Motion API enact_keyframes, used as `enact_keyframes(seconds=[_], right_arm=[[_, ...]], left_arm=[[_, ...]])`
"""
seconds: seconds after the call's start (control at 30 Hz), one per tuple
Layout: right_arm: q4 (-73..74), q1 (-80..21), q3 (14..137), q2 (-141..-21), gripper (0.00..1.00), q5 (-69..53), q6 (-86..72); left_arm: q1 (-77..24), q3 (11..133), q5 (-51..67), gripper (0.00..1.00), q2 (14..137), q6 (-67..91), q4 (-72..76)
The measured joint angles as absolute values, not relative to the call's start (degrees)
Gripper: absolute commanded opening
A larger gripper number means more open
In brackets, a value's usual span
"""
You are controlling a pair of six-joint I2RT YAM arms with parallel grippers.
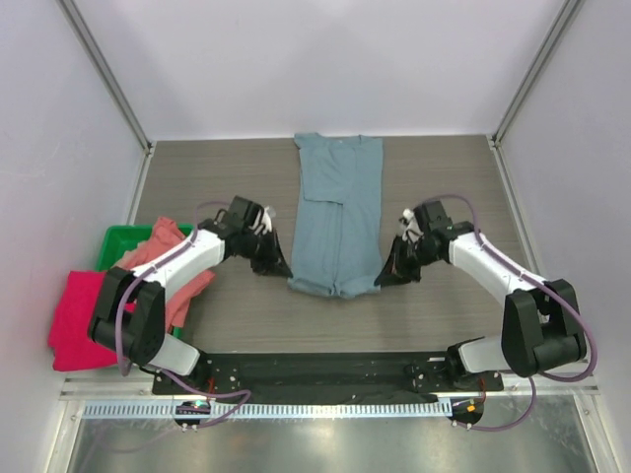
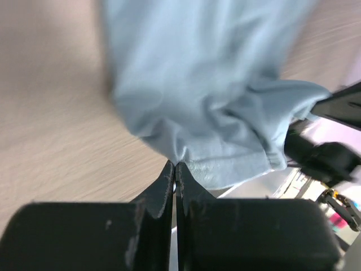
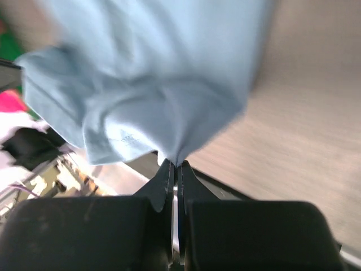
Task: Fold and stack the t-shirts
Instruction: Fold the tshirt
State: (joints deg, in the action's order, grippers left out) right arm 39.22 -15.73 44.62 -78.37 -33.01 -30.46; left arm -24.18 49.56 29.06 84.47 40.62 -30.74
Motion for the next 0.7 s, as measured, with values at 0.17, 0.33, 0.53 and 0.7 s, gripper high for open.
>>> enact_keyframes(seconds=[0.17, 0.33, 0.53, 0.7], right_arm=[[39.53, -12.43, 58.59, -79.31, 0.01, -33.56, -27.24], [37.3, -9.63, 65.52, -84.27, 0.01, -34.06, -26.7], [33.04, -6.52, 69.1, -92.97, 0.02, -34.2, -27.33], [30.92, -6.24, 74.06, -100.6, 0.01, -34.2, -27.27]], left_arm=[[-22.83, 65.67, 29.52, 0.0, 85.65, 35.77, -30.81], [-20.36, 79.99, 29.58, 0.0, 93.25, 31.92, -30.79], [-18.13, 87.72, 29.47, 0.0, 104.77, 28.77, -31.64], [-17.87, 90.08, 29.32, 0.0, 111.96, 27.59, -32.6]])
